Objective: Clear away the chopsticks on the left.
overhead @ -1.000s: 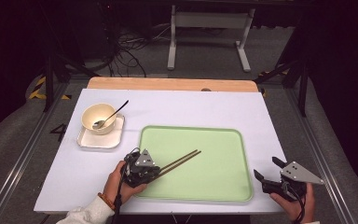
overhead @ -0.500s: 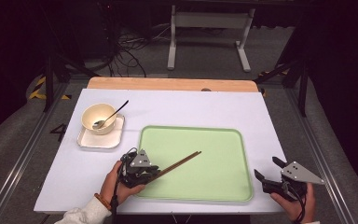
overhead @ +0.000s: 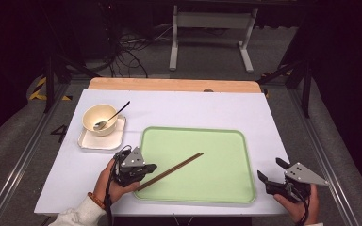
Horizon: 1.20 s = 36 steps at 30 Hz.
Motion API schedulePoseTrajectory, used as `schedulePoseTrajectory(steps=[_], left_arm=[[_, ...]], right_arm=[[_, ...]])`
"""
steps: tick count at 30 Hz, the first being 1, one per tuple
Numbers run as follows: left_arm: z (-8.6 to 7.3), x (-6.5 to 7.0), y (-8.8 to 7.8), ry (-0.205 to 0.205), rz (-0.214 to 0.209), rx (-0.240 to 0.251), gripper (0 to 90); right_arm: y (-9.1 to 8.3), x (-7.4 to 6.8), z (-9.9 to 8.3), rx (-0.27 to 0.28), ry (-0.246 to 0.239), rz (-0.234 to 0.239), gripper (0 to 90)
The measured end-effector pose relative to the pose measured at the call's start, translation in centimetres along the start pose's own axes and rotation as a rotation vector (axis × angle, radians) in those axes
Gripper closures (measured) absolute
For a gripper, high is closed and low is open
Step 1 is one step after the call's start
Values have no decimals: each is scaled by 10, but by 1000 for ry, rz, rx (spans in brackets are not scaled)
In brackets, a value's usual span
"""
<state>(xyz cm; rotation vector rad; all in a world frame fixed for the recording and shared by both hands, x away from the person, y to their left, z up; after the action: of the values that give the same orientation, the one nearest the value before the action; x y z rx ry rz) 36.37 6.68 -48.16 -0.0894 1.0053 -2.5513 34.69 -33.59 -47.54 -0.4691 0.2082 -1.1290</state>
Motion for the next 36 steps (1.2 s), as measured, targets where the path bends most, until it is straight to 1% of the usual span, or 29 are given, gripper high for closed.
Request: schedulePoseTrajectory(steps=[4,8,11,15,16,19,23,26,33,36], left_arm=[[1,-3,-6,13,13,13,900],[3,-7,-14,16,25,40,900],[3,-9,-17,21,30,45,900],[2,-13,-23,17,46,61,900],[2,-16,-26,13,58,65,899],[1,-19,-29,12,64,71,900],[-1,-26,-36,4,87,76,900],[-2,-30,-40,-4,95,86,899],[-6,-37,-48,-9,113,90,895],[-8,-42,-53,-18,124,100,898]], right_arm=[[1,0,1,2,-3,2,189],[1,1,1,2,0,1,189],[0,0,1,3,-4,1,189],[1,0,1,2,-5,-1,189],[0,-1,2,4,-8,0,189],[1,-1,2,1,-10,1,189],[2,-2,2,1,-13,4,189],[2,-2,2,2,-13,6,189],[3,-3,3,1,-15,6,189],[4,-3,3,0,-16,6,189]])
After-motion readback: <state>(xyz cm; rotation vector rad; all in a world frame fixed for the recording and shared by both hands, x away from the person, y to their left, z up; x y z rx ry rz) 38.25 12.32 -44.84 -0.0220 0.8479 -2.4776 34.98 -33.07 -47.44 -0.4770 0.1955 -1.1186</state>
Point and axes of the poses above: each handheld gripper's, and its own axes: y roughly forward along the jaws, z roughly out of its top, x roughly to its right, the point moved 9 cm from there along y, roughly forward along the jaws, and after that the axes turned 6 degrees about y, right-handed, at the moved point
